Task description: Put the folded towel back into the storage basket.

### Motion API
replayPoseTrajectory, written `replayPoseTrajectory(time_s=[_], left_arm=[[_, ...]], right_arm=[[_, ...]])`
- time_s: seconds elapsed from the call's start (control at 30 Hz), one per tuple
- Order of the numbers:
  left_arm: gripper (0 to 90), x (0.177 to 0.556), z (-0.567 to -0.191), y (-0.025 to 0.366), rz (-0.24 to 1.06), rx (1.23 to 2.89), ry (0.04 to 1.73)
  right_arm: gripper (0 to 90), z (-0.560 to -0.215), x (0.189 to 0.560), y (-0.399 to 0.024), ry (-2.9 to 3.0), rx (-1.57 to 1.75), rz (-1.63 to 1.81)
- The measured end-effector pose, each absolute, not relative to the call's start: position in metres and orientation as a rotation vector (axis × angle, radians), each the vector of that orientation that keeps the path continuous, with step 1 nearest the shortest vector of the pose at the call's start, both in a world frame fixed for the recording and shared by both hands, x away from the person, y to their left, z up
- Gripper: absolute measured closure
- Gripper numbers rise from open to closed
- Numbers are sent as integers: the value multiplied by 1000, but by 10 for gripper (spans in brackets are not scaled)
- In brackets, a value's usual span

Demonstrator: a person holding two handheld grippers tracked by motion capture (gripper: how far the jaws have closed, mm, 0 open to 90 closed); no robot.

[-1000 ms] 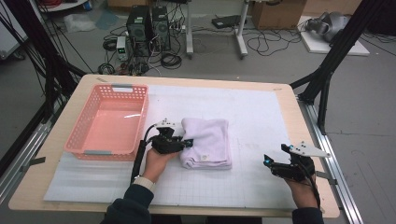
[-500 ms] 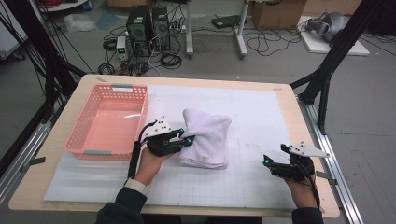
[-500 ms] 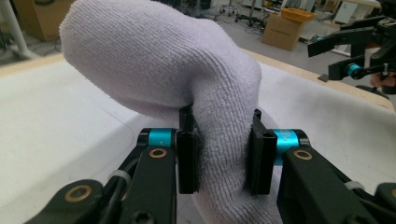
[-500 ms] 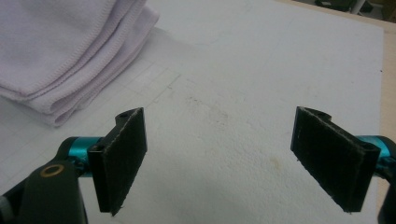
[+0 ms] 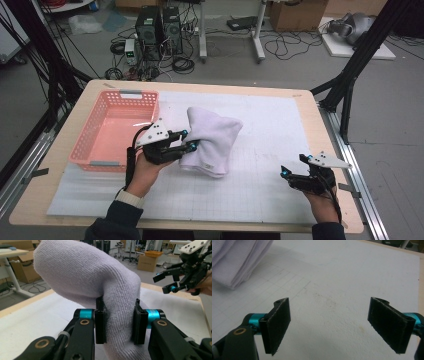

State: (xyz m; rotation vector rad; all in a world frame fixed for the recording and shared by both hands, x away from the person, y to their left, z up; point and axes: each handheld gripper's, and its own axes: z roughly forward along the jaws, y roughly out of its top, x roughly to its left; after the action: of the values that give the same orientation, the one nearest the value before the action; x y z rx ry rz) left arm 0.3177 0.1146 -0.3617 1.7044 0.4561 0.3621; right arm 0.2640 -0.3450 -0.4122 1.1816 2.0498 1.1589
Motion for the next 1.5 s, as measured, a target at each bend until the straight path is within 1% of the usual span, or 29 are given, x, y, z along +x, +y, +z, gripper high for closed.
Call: replayPoseTrajectory(time_s=[0.5,0.83,0.9,1.07,1.1,1.2,1.23,1.27,1.5], left_arm=[[700,318,-342,157,420,1621,445],[700,325,-327,201,436,1566,464],[700,325,-325,205,442,1565,466],[700,328,-318,233,473,1547,486],[700,328,-318,233,473,1547,486],[700,328,-316,254,488,1531,510],[700,328,-316,254,488,1531,510],[700,327,-315,263,496,1521,524],[700,325,-306,295,527,1512,547]], right_arm=[[171,-412,264,-343,2053,1178,1155],[170,-411,265,-341,2054,1171,1159],[170,-411,265,-340,2055,1168,1159],[170,-411,265,-340,2058,1167,1154],[170,-412,265,-340,2060,1171,1156],[171,-411,265,-338,2061,1168,1149],[171,-411,265,-338,2061,1168,1149],[171,-412,265,-338,2063,1172,1148],[171,-412,265,-336,2066,1158,1139]])
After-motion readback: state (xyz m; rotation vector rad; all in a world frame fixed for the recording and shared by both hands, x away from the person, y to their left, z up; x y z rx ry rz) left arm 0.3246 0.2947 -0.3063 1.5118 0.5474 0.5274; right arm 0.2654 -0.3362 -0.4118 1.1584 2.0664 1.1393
